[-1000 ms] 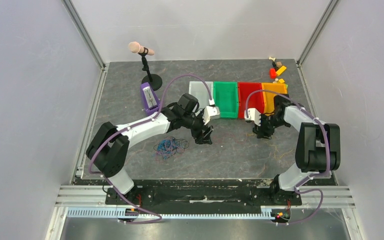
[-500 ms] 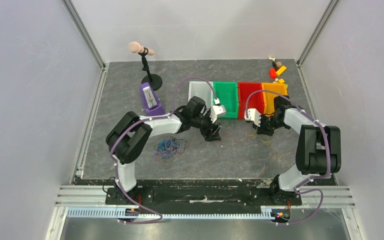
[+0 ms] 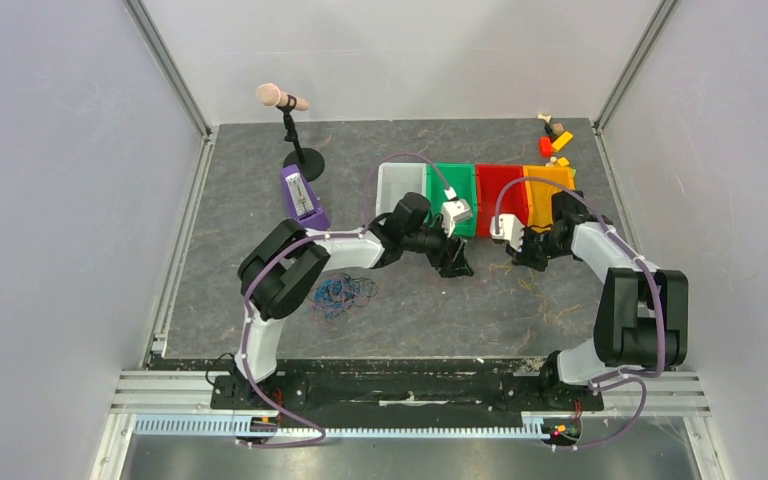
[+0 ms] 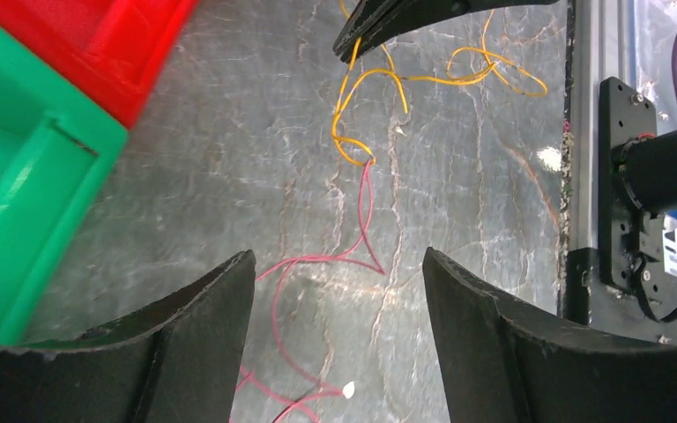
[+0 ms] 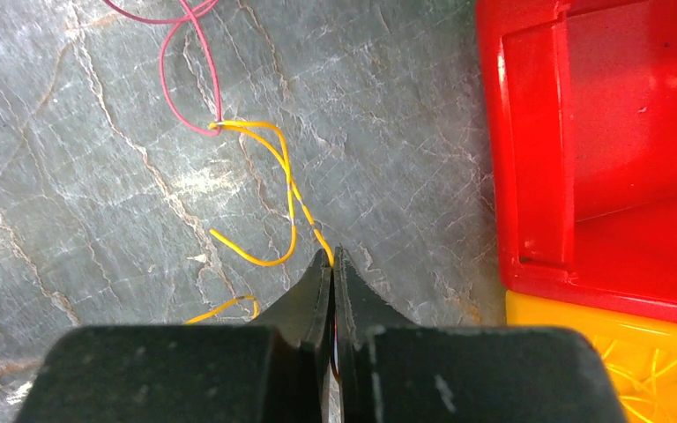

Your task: Untangle the cables

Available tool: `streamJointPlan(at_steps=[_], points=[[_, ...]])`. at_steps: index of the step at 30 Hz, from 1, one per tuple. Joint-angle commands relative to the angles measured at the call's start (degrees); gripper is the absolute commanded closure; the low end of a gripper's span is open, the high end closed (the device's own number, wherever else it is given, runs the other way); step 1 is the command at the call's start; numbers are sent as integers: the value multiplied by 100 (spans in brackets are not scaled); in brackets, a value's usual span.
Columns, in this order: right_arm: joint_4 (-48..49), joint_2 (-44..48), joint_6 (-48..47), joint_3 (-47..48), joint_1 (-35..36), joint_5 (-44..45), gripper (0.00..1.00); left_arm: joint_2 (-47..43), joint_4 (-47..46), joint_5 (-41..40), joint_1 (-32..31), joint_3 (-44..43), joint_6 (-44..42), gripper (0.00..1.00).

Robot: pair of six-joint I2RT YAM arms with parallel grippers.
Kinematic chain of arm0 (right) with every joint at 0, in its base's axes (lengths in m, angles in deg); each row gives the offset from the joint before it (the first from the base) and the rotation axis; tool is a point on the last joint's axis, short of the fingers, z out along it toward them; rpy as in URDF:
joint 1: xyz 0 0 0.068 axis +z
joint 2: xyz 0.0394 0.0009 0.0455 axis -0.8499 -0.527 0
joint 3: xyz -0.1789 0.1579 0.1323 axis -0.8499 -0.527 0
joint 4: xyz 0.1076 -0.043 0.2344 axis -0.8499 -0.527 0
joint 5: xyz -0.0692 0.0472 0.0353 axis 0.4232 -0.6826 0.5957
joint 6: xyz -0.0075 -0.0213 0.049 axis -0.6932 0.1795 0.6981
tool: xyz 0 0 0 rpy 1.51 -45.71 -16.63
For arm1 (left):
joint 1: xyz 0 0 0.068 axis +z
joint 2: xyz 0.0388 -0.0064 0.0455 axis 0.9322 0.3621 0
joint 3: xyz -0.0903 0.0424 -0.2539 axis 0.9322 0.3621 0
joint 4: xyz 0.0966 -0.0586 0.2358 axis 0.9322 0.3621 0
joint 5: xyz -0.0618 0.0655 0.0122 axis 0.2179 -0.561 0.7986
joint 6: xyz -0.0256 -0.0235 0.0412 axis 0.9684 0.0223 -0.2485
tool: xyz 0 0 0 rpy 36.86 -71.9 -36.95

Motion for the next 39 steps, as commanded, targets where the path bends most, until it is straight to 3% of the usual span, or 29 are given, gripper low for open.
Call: streamJointPlan(at_steps=[1,3,5,6,8,9,17,22,27,39], points=[[56,259,148,-23,29,-239,100,365,-661,-165,-178,-252,951,23],[32,325,185,-23,29,-268,100,459,-705,-305,-264,-286,1065,25],[-13,409,199,-15,28,-283,100,524,-579,-498,-320,-351,1101,39],[-31,471,210,-6,22,-268,100,545,-466,-553,-320,-375,1149,51],[-52,570,229,61,-41,-224,100,428,-129,-613,-269,-305,1115,86],[-101,608,237,141,-124,-213,100,267,22,-592,-225,-144,1034,97],[-639,265,480,1598,-1319,-681,100,-1408,2402,-489,618,1254,-586,98],[-717,111,946,2337,-1815,-1093,100,-1723,3188,-720,1070,1463,-936,98],[-594,33,1400,2697,-1974,-1275,100,-1894,3542,-708,1301,1480,-1145,98],[540,-292,3916,3954,-2370,-1982,100,-2123,3511,-558,1334,1626,-1269,98]])
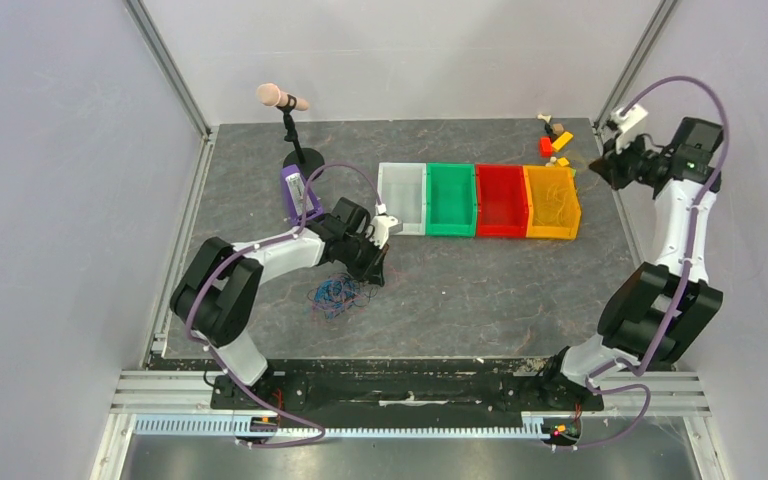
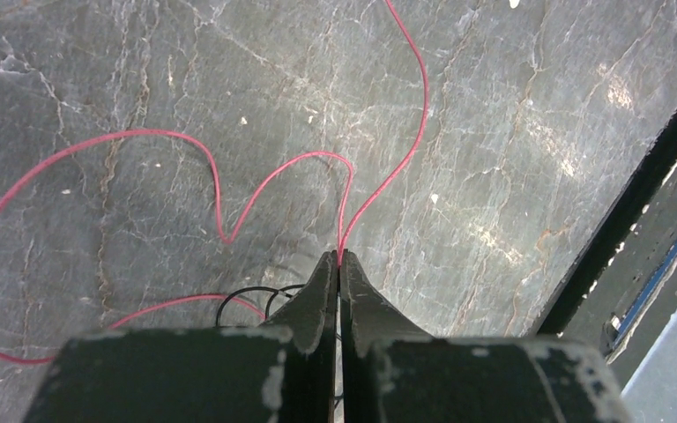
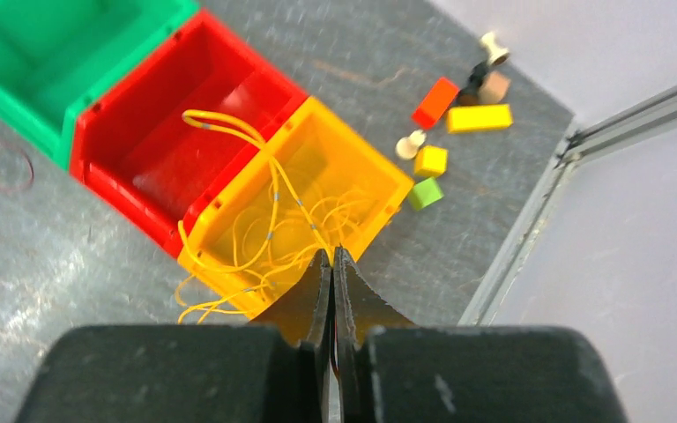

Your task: Untangle the cables

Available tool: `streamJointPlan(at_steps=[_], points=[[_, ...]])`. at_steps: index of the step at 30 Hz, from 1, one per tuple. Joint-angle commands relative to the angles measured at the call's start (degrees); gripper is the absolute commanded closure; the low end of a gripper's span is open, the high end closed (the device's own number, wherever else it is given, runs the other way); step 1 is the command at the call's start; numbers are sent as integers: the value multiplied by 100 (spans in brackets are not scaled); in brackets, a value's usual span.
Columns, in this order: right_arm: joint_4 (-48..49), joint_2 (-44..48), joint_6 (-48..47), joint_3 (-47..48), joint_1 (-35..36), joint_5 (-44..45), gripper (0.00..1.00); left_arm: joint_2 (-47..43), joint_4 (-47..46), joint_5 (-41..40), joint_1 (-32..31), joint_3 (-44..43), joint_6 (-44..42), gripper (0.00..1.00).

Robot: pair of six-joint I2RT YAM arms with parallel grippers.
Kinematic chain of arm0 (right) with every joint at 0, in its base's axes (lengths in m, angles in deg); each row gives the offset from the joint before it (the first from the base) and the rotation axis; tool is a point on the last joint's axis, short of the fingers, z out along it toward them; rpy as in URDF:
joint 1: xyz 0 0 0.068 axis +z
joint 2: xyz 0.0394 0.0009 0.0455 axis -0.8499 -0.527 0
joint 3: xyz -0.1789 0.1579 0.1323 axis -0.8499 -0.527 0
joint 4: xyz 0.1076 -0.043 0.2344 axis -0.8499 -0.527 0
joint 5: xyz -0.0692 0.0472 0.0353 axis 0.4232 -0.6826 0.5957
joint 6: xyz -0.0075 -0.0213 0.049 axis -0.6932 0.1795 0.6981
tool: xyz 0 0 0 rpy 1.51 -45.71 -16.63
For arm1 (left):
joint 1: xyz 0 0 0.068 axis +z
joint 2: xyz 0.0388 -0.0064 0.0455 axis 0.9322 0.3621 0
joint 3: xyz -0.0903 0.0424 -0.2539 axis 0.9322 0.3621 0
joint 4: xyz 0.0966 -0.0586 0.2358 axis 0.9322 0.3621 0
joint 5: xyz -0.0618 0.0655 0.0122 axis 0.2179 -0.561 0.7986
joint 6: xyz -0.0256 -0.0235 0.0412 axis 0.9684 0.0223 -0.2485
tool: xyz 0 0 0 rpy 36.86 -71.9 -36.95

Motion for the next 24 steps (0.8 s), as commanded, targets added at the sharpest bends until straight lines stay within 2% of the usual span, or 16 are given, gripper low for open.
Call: streamJointPlan(at_steps=[1,8,14,17,21,24], points=[[939,92,1594,639,-71,-679,100,-289,-26,203,31,102,-303,98],[2869,-1,3659,635,-70,-838,100,-427,-34,187,28,178,-323,98],[3651,-521,4384,484,-5,-566,100,-467,-40,168,43,216,-288,98],[3659,-666,4209,162,73,-431,100,-471,-40,159,65,225,-277,98],[3604,-667,3281,-656,212,37,100,-451,-42,168,111,225,-233,98],[3562,-609,2293,-1288,441,729,100,-444,-33,168,136,218,-201,98]])
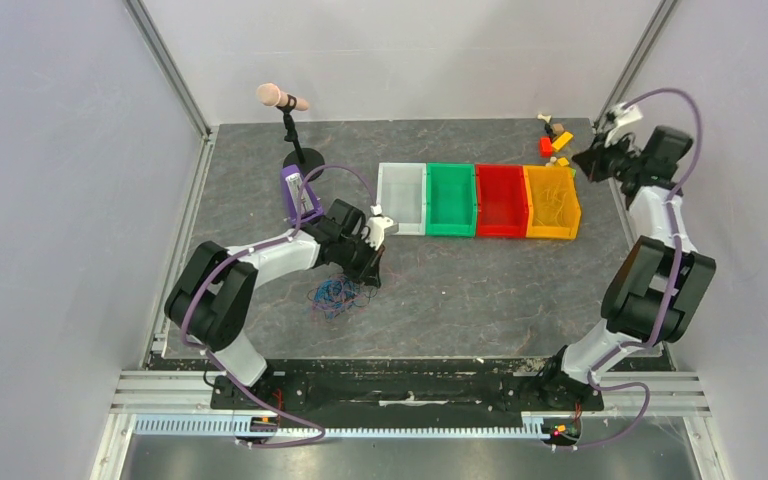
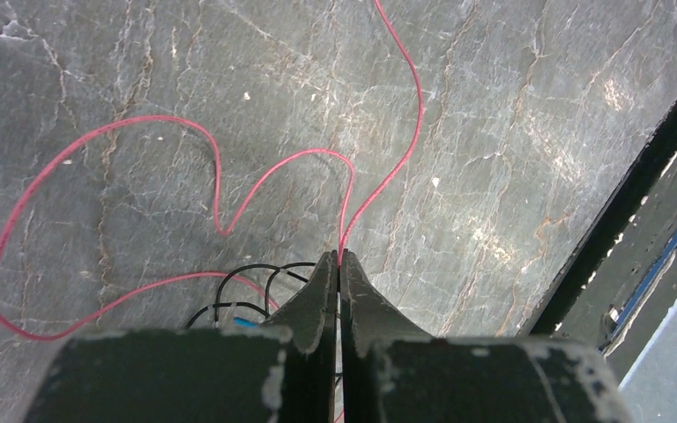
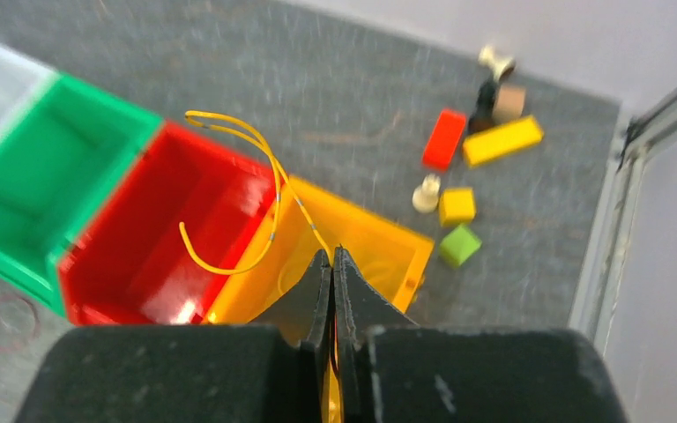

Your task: Untangle the cables

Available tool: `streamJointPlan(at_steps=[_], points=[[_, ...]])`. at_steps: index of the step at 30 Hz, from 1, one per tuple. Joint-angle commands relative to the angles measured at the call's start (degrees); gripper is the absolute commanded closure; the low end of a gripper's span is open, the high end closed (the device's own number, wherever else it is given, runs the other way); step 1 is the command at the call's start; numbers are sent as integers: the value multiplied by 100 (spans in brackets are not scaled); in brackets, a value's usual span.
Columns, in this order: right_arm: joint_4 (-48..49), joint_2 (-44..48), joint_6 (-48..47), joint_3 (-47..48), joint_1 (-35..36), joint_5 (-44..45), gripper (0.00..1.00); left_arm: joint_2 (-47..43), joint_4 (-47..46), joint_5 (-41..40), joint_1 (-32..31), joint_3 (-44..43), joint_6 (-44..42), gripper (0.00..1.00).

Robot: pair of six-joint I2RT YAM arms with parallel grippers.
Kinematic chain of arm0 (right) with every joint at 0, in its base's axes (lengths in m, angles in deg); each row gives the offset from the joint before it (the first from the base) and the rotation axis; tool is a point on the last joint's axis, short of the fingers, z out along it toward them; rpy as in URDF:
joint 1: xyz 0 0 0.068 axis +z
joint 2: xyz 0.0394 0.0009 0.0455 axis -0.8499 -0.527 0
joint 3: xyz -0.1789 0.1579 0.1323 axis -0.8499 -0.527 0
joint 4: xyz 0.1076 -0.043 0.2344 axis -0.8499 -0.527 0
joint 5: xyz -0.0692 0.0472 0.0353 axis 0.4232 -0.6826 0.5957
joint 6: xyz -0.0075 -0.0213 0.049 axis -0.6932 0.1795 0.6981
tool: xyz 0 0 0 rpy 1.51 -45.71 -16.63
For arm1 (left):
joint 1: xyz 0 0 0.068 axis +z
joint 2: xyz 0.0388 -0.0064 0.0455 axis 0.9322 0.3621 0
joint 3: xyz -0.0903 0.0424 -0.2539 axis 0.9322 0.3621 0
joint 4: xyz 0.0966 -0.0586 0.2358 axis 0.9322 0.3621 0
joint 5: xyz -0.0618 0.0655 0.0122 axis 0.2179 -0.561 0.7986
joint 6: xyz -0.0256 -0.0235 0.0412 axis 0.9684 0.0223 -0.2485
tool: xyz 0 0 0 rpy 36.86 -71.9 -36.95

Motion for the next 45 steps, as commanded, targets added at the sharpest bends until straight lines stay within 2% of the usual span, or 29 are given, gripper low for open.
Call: streamJointPlan(at_steps=[1,5,14,20,23,24,28,30,33,38,42,45], points=[[72,61,-1615,-814,337,1058,100,-229,-36,129,62,11,-206,98],[84,132,-2517,-1570,767,1832,100,-239,0,110,111,15,-219,98],[240,-788,-2156,-1373,1343,3169,100,-215,-9,140,134,20,-74,98],[-117,-1190,-2017,-972,1389,3421,100,-203,-55,227,133,-5,62,98],[-482,-1012,-1920,-757,1374,3218,89,-219,-70,400,125,-41,118,98],[-565,-886,-1834,-695,1370,3157,84,-255,-77,456,117,-50,140,95],[-861,-435,-1604,-365,1361,2934,60,-544,-60,524,89,-131,197,60],[-1075,-297,-1581,-132,1360,2915,50,-716,163,422,85,-248,65,48],[-1372,-156,-1657,81,1347,3003,39,-915,905,155,97,-600,-475,37],[-1812,69,-1898,349,1293,3167,26,-1243,2854,-419,253,-1135,-2052,25],[-2750,282,-1894,671,1329,2191,19,-1478,3890,-777,777,-892,-3215,23],[-3301,518,-1756,456,1547,1487,13,-1582,3861,-1236,934,-354,-3835,22]])
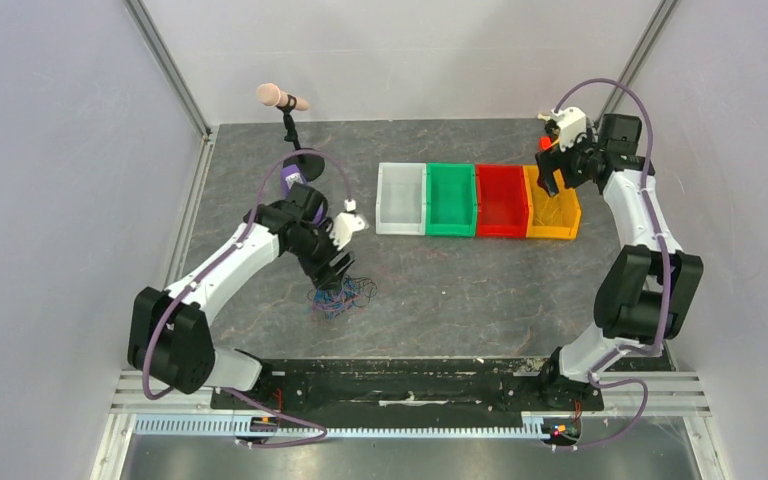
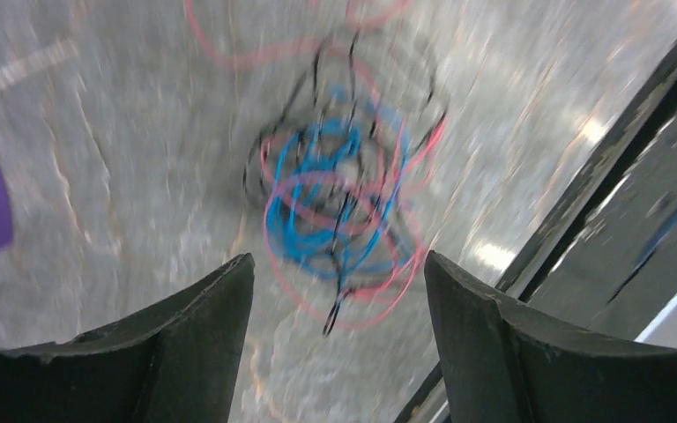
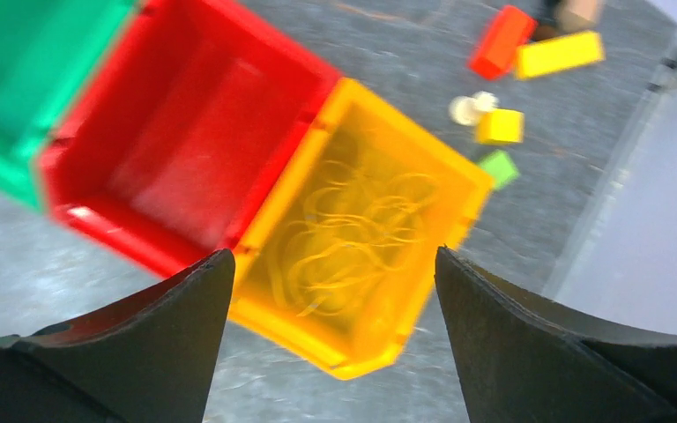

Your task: Untangle the cables

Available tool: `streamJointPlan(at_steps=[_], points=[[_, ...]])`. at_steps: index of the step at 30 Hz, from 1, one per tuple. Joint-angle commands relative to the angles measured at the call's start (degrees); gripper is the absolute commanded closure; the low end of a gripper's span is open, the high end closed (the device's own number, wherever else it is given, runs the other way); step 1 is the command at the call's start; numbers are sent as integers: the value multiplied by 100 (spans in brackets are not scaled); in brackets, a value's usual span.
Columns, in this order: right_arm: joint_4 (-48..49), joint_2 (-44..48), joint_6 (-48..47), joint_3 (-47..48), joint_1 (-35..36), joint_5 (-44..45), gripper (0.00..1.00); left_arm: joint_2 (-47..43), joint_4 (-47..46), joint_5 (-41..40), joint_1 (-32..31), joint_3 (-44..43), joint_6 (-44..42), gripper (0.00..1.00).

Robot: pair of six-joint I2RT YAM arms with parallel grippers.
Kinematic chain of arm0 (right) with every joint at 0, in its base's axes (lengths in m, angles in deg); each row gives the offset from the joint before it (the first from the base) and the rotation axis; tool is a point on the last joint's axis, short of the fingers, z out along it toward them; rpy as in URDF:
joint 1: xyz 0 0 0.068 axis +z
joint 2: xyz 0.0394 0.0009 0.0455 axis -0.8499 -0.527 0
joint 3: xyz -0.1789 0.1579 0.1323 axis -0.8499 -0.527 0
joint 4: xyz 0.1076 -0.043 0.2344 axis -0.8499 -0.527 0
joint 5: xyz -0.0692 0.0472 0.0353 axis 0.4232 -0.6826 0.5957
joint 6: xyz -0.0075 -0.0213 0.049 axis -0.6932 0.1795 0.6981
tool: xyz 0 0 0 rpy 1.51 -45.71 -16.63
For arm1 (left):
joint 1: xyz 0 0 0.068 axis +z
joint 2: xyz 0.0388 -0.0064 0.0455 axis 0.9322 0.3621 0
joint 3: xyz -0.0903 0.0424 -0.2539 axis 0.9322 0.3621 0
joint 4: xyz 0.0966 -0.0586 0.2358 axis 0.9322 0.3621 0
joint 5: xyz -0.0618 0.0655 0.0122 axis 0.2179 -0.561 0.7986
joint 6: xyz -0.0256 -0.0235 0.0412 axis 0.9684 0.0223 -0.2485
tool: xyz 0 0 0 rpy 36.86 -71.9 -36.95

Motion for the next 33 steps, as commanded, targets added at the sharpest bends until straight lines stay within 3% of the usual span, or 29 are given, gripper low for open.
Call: streamJointPlan(at_steps=[1,5,7,11,13,22,29,33], points=[[-1104,575,99,-99,337,-1324,12,-200,803,-745,238,670,-1674,22],[-1006,1011,186,-921,823,-2017,14,-117,130,-448,211,1075,-1948,28],[-832,1137,201,-1214,1173,-2085,14,129,17,-235,45,1051,-2121,40],[-330,1186,455,-1722,1958,-2139,18,231,-492,326,-203,960,-1968,75],[69,1177,644,-1957,2381,-2094,20,200,-653,383,-201,968,-1923,82],[1523,307,1546,-1859,4345,-1563,21,-177,-731,406,-184,1418,-2279,85],[2241,-440,2149,-1579,4998,-797,23,-252,-749,282,-177,1492,-2485,85],[2374,-772,2174,-1571,5100,-255,32,-276,-757,246,-174,1494,-2524,85]])
